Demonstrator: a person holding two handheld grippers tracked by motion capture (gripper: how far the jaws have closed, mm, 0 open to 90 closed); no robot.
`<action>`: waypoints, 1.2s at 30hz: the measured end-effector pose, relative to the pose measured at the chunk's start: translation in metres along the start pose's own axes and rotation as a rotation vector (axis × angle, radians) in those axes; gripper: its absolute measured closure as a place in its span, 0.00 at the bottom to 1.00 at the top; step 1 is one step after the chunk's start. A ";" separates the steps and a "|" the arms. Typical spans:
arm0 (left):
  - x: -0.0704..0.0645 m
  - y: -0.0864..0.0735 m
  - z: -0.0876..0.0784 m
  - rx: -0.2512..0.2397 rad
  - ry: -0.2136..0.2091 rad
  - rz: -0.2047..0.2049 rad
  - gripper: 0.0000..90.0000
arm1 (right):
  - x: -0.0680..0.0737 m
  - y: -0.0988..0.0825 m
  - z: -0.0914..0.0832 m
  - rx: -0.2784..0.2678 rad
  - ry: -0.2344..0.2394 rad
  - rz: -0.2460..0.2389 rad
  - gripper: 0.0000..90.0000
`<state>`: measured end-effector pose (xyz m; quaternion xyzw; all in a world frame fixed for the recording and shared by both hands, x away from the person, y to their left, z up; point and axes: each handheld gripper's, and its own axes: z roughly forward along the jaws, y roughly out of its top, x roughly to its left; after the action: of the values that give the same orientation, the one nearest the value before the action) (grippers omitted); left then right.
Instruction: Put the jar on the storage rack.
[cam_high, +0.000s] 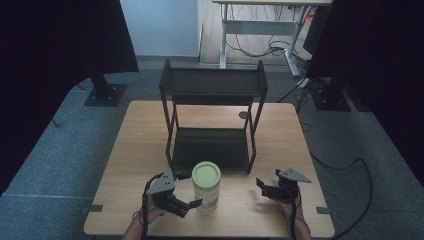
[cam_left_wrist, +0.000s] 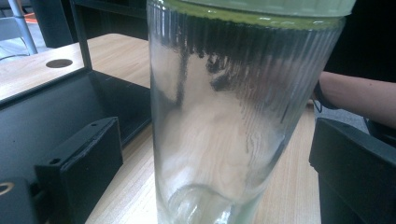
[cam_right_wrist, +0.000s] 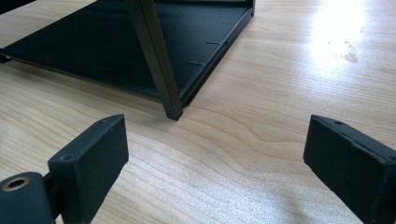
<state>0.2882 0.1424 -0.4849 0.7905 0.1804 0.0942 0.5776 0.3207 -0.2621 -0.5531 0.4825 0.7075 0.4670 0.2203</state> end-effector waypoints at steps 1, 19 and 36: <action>0.000 0.000 0.001 0.001 0.001 0.002 0.03 | 0.000 0.000 0.000 0.002 0.000 0.001 0.07; 0.000 0.004 0.012 0.013 -0.006 0.012 0.03 | 0.001 0.000 0.001 0.008 -0.002 -0.011 0.07; -0.001 0.007 0.025 0.045 -0.005 0.026 0.03 | 0.002 0.000 0.001 0.012 -0.005 -0.014 0.07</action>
<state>0.2977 0.1185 -0.4861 0.8058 0.1707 0.0957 0.5589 0.3207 -0.2600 -0.5530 0.4797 0.7132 0.4602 0.2226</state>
